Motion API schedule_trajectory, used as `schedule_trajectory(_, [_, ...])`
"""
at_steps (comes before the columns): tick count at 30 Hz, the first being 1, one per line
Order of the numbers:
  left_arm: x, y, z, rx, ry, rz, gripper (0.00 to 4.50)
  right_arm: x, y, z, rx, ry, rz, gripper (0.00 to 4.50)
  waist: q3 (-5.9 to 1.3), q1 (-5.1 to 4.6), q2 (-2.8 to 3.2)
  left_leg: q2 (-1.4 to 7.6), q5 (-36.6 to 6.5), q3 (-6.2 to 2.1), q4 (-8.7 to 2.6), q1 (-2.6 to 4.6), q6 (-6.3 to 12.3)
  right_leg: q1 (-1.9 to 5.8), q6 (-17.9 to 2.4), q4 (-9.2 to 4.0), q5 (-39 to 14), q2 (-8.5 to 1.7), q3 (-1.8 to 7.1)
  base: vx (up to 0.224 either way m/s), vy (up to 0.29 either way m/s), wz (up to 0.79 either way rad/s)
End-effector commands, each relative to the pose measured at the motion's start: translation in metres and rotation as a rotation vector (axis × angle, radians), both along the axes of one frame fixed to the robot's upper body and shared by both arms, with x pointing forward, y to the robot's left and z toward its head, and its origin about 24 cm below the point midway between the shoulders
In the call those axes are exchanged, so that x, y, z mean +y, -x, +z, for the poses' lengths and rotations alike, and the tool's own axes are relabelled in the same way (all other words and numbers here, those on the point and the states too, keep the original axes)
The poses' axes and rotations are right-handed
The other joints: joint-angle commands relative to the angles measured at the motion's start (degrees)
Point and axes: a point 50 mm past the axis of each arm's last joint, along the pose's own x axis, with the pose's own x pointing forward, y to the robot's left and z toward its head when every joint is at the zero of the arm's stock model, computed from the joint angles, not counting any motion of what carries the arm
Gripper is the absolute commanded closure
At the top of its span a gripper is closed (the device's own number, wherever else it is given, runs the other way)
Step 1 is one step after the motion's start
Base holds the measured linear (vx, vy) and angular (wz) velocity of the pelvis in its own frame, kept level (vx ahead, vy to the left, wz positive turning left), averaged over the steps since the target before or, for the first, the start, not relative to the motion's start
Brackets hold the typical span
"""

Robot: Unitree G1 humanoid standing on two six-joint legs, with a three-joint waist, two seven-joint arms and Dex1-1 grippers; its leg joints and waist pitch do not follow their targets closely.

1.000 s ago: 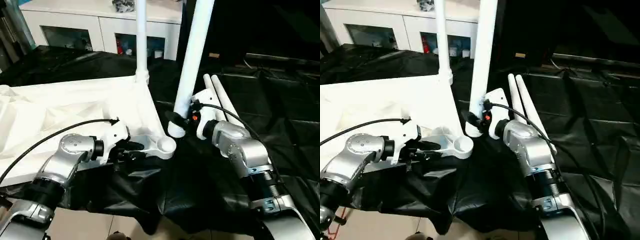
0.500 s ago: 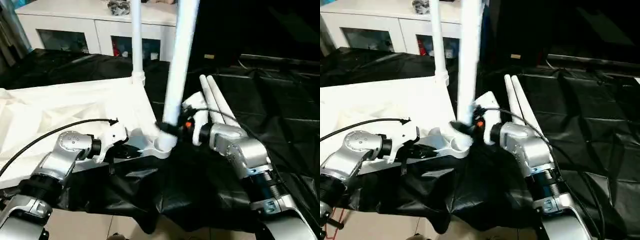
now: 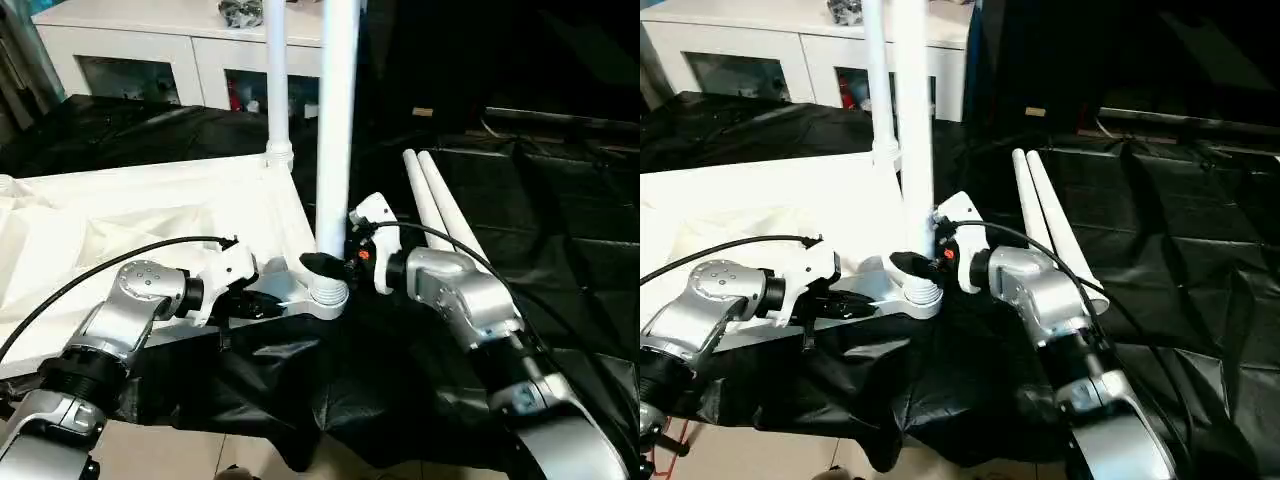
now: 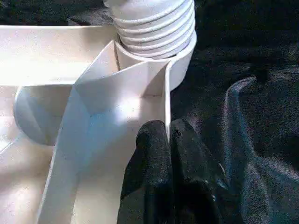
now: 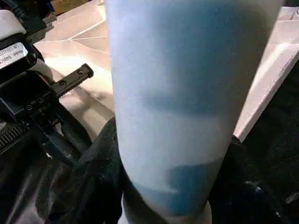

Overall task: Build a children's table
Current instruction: Insert table leg to table base

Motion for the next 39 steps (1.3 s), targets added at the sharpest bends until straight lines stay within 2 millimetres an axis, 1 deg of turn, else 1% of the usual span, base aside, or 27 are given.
schedule_trajectory(1, [-0.009, 0.006, -0.008, 0.036, 0.018, -0.030, 4.50, -0.002, -0.001, -0.004, 0.012, 0.018, -0.009, 2.59, -3.97, -0.20, 1.02, 0.95, -18.13, -0.28, -4.46, 0.71, -2.62, 2.31, -8.83, -4.86, -22.79, -4.18, 2.66, 0.000, 0.000, 0.00])
schedule_trajectory(2, [-0.010, 0.006, -0.007, 0.035, 0.026, -0.026, 4.50, -0.005, 0.000, -0.007, 0.023, 0.013, -0.018, 2.59, -3.98, -0.22, 1.18, 0.95, -18.28, -0.29, -4.46, 0.74, -2.67, 2.28, -8.85, -4.85, -22.70, -4.15, 2.64, 0.000, 0.000, 0.00])
schedule_trajectory(5, [-0.011, 0.005, -0.007, 0.031, 0.033, -0.018, 4.50, -0.009, 0.001, -0.011, 0.032, 0.004, -0.027, 2.59, -4.04, -0.21, 1.12, 0.96, -18.27, -0.29, -4.48, 0.71, -2.55, 2.34, -9.05, -4.81, -22.00, -4.09, 2.67, 0.000, 0.000, 0.00])
schedule_trajectory(6, [-0.012, 0.004, -0.006, 0.025, 0.035, -0.006, 4.50, -0.012, 0.003, -0.013, 0.041, -0.011, -0.037, 2.59, -4.08, -0.17, 1.32, 0.98, -18.00, -0.25, -4.43, 0.71, -2.53, 2.34, -9.28, -4.74, -21.11, -4.09, 2.71, 0.000, 0.000, 0.00])
schedule_trajectory(8, [-0.012, 0.003, -0.006, 0.021, 0.037, 0.003, 4.50, -0.014, 0.004, -0.015, 0.046, -0.022, -0.043, 2.59, -4.14, -0.05, 1.38, 0.93, -17.90, -0.23, -4.38, 0.80, -2.37, 2.32, -9.64, -4.68, -20.29, -4.02, 2.68, 0.000, 0.000, 0.00])
schedule_trajectory(9, [-0.013, 0.002, -0.006, 0.020, 0.041, 0.007, 4.50, -0.017, 0.005, -0.017, 0.038, -0.037, -0.058, 2.59, -4.14, -0.07, 1.57, 0.94, -17.89, -0.26, -4.45, 0.66, -2.31, 2.40, -9.80, -4.63, -19.92, -4.02, 2.63, 0.000, 0.000, 0.00])
schedule_trajectory(10, [-0.013, 0.002, -0.005, 0.021, 0.044, 0.009, 4.50, -0.019, 0.005, -0.019, 0.031, -0.047, -0.069, 2.59, -4.17, -0.06, 1.47, 0.97, -17.97, -0.17, -4.41, 0.73, -2.26, 2.34, -9.77, -4.75, -19.78, -4.03, 2.66, 0.000, 0.000, 0.00])
schedule_trajectory(11, [-0.013, 0.001, -0.005, 0.020, 0.048, 0.013, 4.50, -0.022, 0.006, -0.022, 0.033, -0.065, -0.082, 2.59, -4.19, -0.02, 1.54, 0.93, -18.03, -0.18, -4.38, 0.76, -2.20, 2.36, -9.91, -4.73, -19.59, -4.02, 2.65, 0.000, 0.000, 0.00])
schedule_trajectory(12, [-0.013, 0.001, -0.004, 0.020, 0.050, 0.015, 4.50, -0.023, 0.007, -0.024, 0.034, -0.075, -0.094, 2.59, -4.24, -0.03, 1.46, 0.91, -17.94, -0.14, -4.37, 0.72, -2.07, 2.42, -9.93, -4.73, -19.42, -4.00, 2.65, 0.000, 0.000, 0.00])
schedule_trajectory(13, [-0.013, 0.001, -0.004, 0.020, 0.050, 0.015, 4.50, -0.024, 0.008, -0.025, 0.034, -0.076, -0.096, 2.60, -4.28, -0.03, 1.62, 0.86, -17.71, -0.16, -4.38, 0.60, -1.93, 2.52, -9.95, -4.76, -19.30, -4.02, 2.65, 0.000, 0.000, 0.00])
schedule_trajectory(14, [-0.013, 0.000, -0.004, 0.017, 0.050, 0.020, 4.50, -0.026, 0.011, -0.032, 0.046, -0.095, -0.113, 2.60, -4.31, -0.01, 1.67, 0.85, -17.49, -0.15, -4.37, 0.57, -1.74, 2.55, -9.95, -4.78, -19.19, -4.02, 2.63, 0.000, 0.000, 0.00])
schedule_trajectory(15, [-0.013, 0.000, -0.004, 0.016, 0.050, 0.021, 4.50, -0.027, 0.011, -0.033, 0.048, -0.097, -0.115, 2.60, -4.29, -0.08, 1.75, 0.78, -17.68, -0.17, -4.36, 0.50, -1.61, 2.57, -9.81, -4.83, -19.78, -3.99, 2.58, 0.000, 0.000, 0.00])
schedule_trajectory(16, [-0.013, -0.001, -0.004, 0.015, 0.049, 0.024, 4.50, -0.028, 0.014, -0.038, 0.050, -0.098, -0.123, 2.60, -4.32, -0.10, 1.70, 0.75, -17.78, -0.14, -4.34, 0.53, -1.48, 2.55, -9.75, -4.90, -20.26, -3.98, 2.57, 0.000, 0.000, 0.00])
schedule_trajectory(17, [-0.013, -0.001, -0.004, 0.013, 0.047, 0.029, 4.50, -0.029, 0.016, -0.042, 0.045, -0.096, -0.131, 2.60, -4.23, -0.09, 1.91, 0.77, -18.17, -0.15, -4.37, 0.58, -1.46, 2.43, -9.44, -5.11, -21.37, -3.99, 2.54, 0.000, 0.000, 0.00])
schedule_trajectory(18, [-0.013, -0.001, -0.004, 0.013, 0.047, 0.029, 4.50, -0.029, 0.016, -0.042, 0.045, -0.096, -0.131, 2.60, -4.23, -0.11, 1.89, 0.74, -18.64, -0.18, -4.37, 0.65, -1.37, 2.38, -9.11, -5.20, -22.44, -3.99, 2.49, 0.000, 0.000, 0.00])
schedule_trajectory(19, [-0.013, -0.002, -0.004, 0.011, 0.046, 0.034, 4.50, -0.030, 0.018, -0.046, 0.039, -0.093, -0.142, 2.60, -4.23, -0.11, 1.89, 0.74, -18.64, -0.18, -4.37, 0.65, -1.37, 2.38, -9.11, -5.20, -22.44, -3.99, 2.49, 0.000, 0.000, 0.00])
schedule_trajectory(20, [-0.013, -0.002, -0.004, 0.009, 0.045, 0.038, 4.50, -0.031, 0.020, -0.049, 0.035, -0.098, -0.152, 2.60, -4.21, -0.13, 2.04, 0.78, -19.32, -0.28, -4.45, 0.70, -1.39, 2.32, -8.75, -5.36, -23.76, -4.03, 2.42, 0.000, 0.000, 0.00])
schedule_trajectory(21, [-0.013, -0.003, -0.004, 0.005, 0.046, 0.046, 4.50, -0.032, 0.023, -0.054, 0.026, -0.101, -0.170, 2.60, -4.25, -0.15, 2.11, 0.86, -19.63, -0.28, -4.50, 0.72, -1.34, 2.25, -8.58, -5.48, -24.01, -4.08, 2.40, 0.000, 0.000, 0.00])
schedule_trajectory(22, [-0.013, -0.003, -0.004, 0.005, 0.046, 0.046, 4.50, -0.032, 0.023, -0.054, 0.026, -0.101, -0.170, 2.60, -4.09, -0.18, 2.16, 0.86, -20.33, -0.30, -4.53, 0.83, -1.33, 2.07, -8.50, -5.62, -24.59, -4.03, 2.38, 0.000, 0.000, 0.00])
schedule_trajectory(24, [-0.013, -0.004, -0.004, 0.003, 0.044, 0.051, 4.50, -0.033, 0.026, -0.058, 0.016, -0.101, -0.182, 2.60, -4.16, -0.29, 2.14, 0.75, -20.91, -0.43, -4.62, 0.76, -1.21, 2.25, -8.07, -5.71, -25.82, -4.01, 2.27, 0.000, 0.000, 0.00])
schedule_trajectory(26, [-0.012, -0.005, -0.004, -0.002, 0.041, 0.059, 4.50, -0.035, 0.028, -0.061, -0.002, -0.110, -0.207, 2.60, -4.04, -0.36, 2.31, 0.73, -21.88, -0.46, -4.61, 0.92, -1.16, 2.01, -7.63, -6.02, -27.61, -4.06, 2.20, 0.000, 0.000, 0.00])
schedule_trajectory(27, [-0.012, -0.005, -0.004, -0.004, 0.040, 0.063, 4.50, -0.036, 0.029, -0.062, -0.010, -0.116, -0.219, 2.60, -4.05, -0.35, 2.21, 0.71, -22.08, -0.45, -4.59, 0.97, -1.08, 1.95, -7.40, -6.17, -28.19, -4.08, 2.22, 0.000, 0.000, 0.00])
schedule_trajectory(29, [-0.012, -0.005, -0.004, -0.006, 0.039, 0.065, 4.50, -0.036, 0.032, -0.064, -0.020, -0.123, -0.229, 2.60, -4.07, -0.31, 2.20, 0.73, -21.97, -0.51, -4.65, 0.89, -1.02, 2.00, -7.23, -6.18, -28.51, -4.13, 2.21, 0.000, 0.000, 0.00])
schedule_trajectory(30, [-0.013, -0.005, -0.004, -0.006, 0.040, 0.065, 4.50, -0.035, 0.033, -0.065, -0.027, -0.120, -0.229, 2.60, -4.10, -0.37, 2.30, 0.81, -22.16, -0.59, -4.74, 0.92, -1.02, 1.97, -7.31, -6.10, -28.01, -4.02, 2.19, 0.000, 0.000, 0.00])
schedule_trajectory(33, [-0.013, -0.005, -0.004, -0.005, 0.038, 0.062, 4.50, -0.032, 0.035, -0.066, -0.035, -0.100, -0.208, 2.60, -4.08, -0.36, 2.21, 0.80, -22.13, -0.58, -4.82, 0.77, -0.89, 2.05, -7.65, -5.96, -27.28, -4.00, 2.23, 0.000, 0.000, 0.00])
schedule_trajectory(37, [-0.014, -0.003, -0.004, -0.002, 0.043, 0.039, 4.50, -0.022, 0.034, -0.063, -0.046, -0.035, -0.123, 2.60, -4.02, -0.43, 2.22, 0.77, -22.33, -0.62, -4.90, 0.75, -0.96, 2.03, -7.25, -6.02, -28.23, -4.03, 2.23, 0.000, 0.000, 0.00])
schedule_trajectory(39, [-0.014, 0.000, -0.005, 0.002, 0.039, 0.021, 4.50, -0.016, 0.031, -0.062, -0.059, 0.032, -0.039, 2.60, -3.95, -0.59, 1.88, 0.73, -22.35, -0.61, -4.90, 0.65, -0.92, 2.04, -6.99, -6.06, -29.04, -4.02, 2.19, 0.000, 0.000, 0.00])
